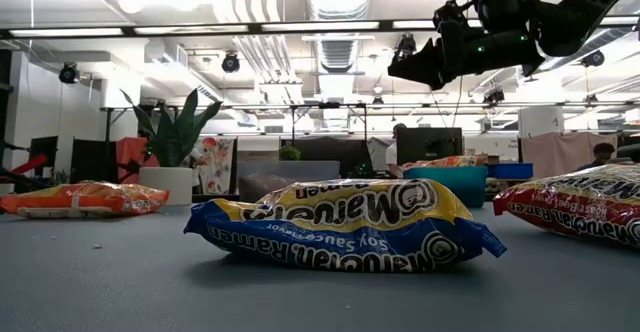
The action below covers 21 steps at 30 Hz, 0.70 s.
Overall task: Sort Maruchan noodles
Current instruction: Put the blue noodle pack into the yellow bin
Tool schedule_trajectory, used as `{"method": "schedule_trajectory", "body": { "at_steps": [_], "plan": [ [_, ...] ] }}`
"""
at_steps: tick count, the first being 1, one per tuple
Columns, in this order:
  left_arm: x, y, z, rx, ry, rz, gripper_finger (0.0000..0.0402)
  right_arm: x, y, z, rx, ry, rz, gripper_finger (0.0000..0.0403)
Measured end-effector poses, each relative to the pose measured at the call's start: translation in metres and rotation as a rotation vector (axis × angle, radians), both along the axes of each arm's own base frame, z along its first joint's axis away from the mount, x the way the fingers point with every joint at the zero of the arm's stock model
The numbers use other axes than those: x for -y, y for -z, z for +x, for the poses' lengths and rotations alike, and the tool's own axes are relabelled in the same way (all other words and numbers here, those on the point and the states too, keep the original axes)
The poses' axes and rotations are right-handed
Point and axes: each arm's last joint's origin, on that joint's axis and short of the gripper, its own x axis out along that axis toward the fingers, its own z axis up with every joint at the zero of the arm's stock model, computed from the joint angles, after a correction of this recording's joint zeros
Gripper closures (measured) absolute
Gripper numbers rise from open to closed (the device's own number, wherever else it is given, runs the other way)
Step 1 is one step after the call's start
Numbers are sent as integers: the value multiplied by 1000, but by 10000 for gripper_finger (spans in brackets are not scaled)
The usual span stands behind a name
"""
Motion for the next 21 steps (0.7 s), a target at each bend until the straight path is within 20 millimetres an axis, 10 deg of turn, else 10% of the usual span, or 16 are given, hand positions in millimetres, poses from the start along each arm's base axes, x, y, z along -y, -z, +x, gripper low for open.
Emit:
{"method": "schedule_trajectory", "body": {
  "at_steps": [10,21],
  "plan": [
    [55,47,-39,-118,-617,-10,366,0,0,0,2,1,14,351],
    [82,97,-35,133,-651,31,366,0,0,0,4,-4,45,351]
  ]
}}
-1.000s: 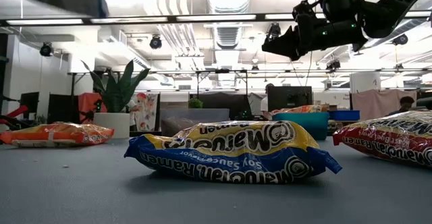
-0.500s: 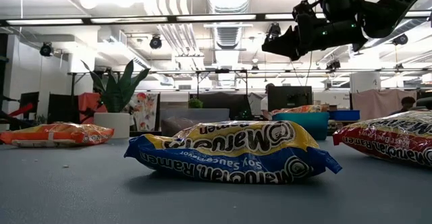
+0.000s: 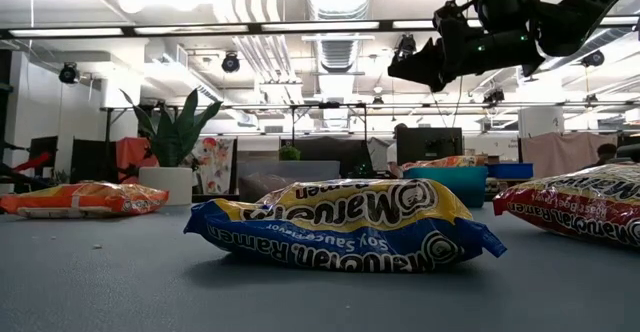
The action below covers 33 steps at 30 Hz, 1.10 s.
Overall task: Sort Maruchan noodles
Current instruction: Put the blue noodle pack into the yellow bin
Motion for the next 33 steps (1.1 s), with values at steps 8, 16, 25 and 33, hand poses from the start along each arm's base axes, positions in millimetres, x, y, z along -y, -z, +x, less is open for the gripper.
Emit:
{"method": "schedule_trajectory", "body": {
  "at_steps": [8,16,25,33],
  "plan": [
    [12,20,2,-42,13,26,365,0,0,0,-2,-4,14,351],
    [20,31,4,-22,17,78,364,-1,1,0,-5,-6,32,351],
    [22,35,2,-73,18,65,313,-1,1,0,-7,-8,36,351],
    [25,30,2,-76,12,36,270,-1,1,0,-8,-7,34,351]
  ]
}}
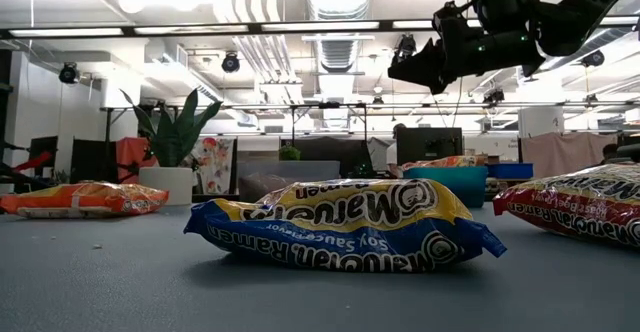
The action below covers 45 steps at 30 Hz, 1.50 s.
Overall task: Sort Maruchan noodles
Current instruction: Put the blue noodle pack into the yellow bin
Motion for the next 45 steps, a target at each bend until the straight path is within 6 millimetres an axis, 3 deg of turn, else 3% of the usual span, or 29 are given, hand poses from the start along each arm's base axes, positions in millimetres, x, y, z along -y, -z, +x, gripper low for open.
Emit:
{"method": "schedule_trajectory", "body": {
  "at_steps": [8,32,40,45],
  "plan": [
    [0,-23,3,87,9,34,259,0,0,0,-1,0,2,351],
    [-7,-19,2,-112,-19,-31,259,0,1,0,-6,0,3,351],
    [3,-9,-8,-155,100,-52,278,0,1,0,-8,0,-6,351],
    [4,10,-19,-190,75,-20,296,0,1,0,-9,0,-6,351]
  ]
}}
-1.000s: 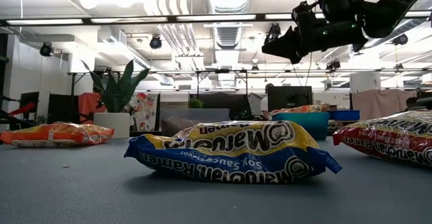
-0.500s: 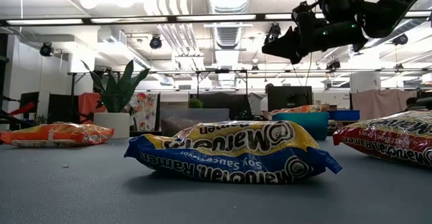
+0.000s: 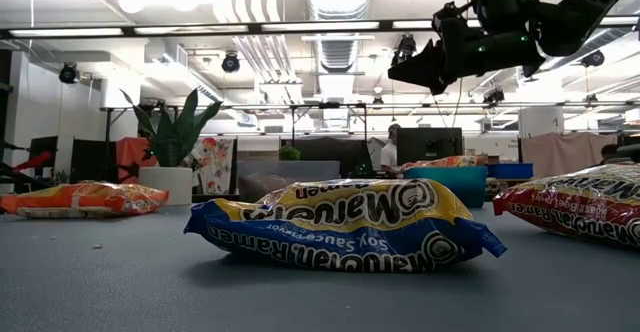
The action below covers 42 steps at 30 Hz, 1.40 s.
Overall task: Sort Maruchan noodles
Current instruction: Put the blue noodle pack into the yellow bin, then put the orange noodle pack into the blue bin
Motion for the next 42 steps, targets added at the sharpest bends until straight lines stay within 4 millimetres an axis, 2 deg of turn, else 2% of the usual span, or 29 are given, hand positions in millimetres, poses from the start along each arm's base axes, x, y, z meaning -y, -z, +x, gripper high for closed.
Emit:
{"method": "schedule_trajectory", "body": {
  "at_steps": [8,11,16,22,26,29,31,35,42],
  "plan": [
    [-1,45,-2,-2,-2,-43,317,0,0,0,0,0,1,351],
    [0,52,-3,-15,-5,-83,320,0,0,0,-1,0,1,351],
    [1,38,-3,-61,-7,-80,320,0,0,0,-2,0,3,351],
    [-6,-8,2,-20,38,47,320,0,0,0,-1,1,14,351],
    [-13,-39,10,122,105,169,320,0,1,0,-1,3,42,351],
    [-17,-54,20,277,207,285,320,0,1,0,3,6,73,351],
    [-22,-57,28,314,263,347,320,0,1,0,3,9,106,351],
    [-37,-54,45,228,325,382,322,0,2,0,8,14,180,351],
    [-72,-20,63,-114,413,282,325,-4,2,1,14,-55,251,351]
  ]
}}
